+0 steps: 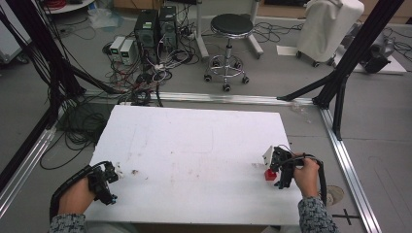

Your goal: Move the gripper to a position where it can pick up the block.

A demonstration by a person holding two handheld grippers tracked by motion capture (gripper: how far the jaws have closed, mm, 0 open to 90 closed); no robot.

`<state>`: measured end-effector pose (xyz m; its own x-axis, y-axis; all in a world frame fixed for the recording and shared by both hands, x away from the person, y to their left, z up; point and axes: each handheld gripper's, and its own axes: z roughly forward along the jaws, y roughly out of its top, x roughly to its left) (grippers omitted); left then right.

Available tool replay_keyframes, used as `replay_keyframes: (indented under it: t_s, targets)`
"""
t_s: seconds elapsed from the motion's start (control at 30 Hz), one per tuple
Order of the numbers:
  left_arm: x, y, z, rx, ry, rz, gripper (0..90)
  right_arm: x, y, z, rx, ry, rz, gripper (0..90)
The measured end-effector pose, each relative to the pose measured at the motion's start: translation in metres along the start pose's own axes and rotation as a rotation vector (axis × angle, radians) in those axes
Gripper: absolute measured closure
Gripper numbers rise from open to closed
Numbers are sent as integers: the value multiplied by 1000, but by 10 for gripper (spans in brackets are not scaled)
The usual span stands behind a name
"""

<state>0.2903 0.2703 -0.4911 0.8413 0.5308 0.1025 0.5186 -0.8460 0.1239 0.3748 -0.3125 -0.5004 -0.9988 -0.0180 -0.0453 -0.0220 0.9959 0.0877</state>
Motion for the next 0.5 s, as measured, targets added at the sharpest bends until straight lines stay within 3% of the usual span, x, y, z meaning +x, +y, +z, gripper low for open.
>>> replay_keyframes:
  t_s: [0.5]
  targets:
    - [1, 0, -1, -3, 4, 2, 217, -3, 6, 14, 11, 31, -8, 26]
